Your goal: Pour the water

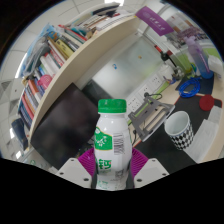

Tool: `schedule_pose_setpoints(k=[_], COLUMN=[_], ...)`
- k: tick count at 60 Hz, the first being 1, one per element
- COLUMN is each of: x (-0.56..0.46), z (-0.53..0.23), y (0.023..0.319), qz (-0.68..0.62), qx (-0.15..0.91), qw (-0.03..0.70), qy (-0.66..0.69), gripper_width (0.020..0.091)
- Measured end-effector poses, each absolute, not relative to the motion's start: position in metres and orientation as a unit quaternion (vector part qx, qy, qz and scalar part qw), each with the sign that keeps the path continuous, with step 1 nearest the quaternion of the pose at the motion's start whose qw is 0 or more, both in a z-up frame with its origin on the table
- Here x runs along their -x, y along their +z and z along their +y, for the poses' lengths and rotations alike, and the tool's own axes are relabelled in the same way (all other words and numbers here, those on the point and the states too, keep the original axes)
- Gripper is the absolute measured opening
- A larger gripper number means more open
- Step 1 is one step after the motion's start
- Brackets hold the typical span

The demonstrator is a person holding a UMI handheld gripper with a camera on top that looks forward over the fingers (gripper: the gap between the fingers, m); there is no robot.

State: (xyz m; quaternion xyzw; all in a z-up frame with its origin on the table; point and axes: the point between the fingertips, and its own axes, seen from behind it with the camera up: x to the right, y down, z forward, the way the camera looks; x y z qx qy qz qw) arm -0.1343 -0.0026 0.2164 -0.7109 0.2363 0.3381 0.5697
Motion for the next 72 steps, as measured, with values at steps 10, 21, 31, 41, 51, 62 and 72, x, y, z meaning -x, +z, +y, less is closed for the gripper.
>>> schedule_pose_setpoints(k=[10,21,31,41,51,62,72], x=[0.099,0.086,0.079,0.077,0.077,0.048,-0.005], z=[0.025,0.038,0.046,0.042,0.039,0.039,0.037], y=[0.217,0.206,0.202,0.188,0.186,0.237,0.295], qz=[0.385,0.469,0.524,0.57,0.567,0.5,0.37], qx=[0.636,0.591,0.547,0.511,0.524,0.565,0.646], qw=[0.486,0.39,0.326,0.275,0.262,0.347,0.486], qy=[0.459,0.528,0.566,0.581,0.579,0.557,0.458], gripper_width=[0.0424,0.0423,0.0424,0.0426,0.0424,0.0426,0.0438])
